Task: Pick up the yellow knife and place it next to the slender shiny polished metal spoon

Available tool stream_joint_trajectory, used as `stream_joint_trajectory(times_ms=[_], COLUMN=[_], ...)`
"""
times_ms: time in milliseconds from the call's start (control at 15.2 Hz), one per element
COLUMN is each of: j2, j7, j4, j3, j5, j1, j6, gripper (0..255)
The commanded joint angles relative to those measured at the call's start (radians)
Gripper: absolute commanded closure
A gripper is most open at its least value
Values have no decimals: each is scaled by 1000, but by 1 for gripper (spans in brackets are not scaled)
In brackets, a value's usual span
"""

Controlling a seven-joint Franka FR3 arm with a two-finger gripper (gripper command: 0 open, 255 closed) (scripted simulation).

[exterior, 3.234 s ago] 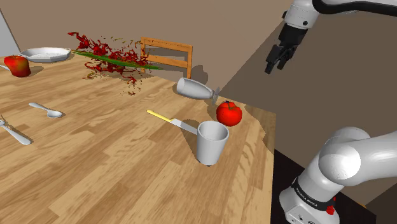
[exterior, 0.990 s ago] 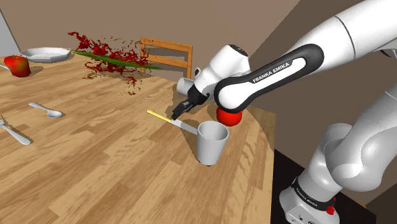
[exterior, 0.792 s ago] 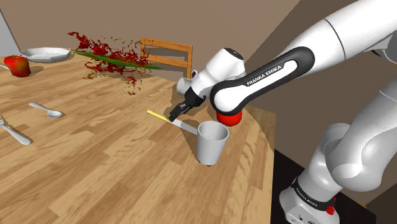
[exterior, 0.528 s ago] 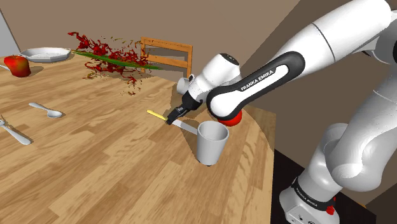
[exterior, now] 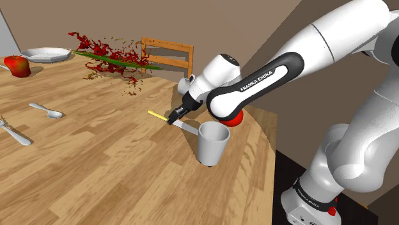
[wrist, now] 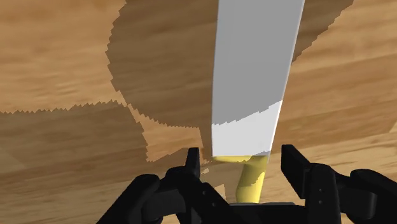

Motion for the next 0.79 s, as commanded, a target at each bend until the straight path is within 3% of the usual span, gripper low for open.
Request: stream_joint_trajectory(times_ms=[0,528,726], j2=[3,3,-27], j7=[0,0,6], j4=[-2,-2,10], j3=[2,1,0], j5=[0,0,-4], j1=[1,1,0], j6=[-2,-2,-45], gripper=[255,255,255])
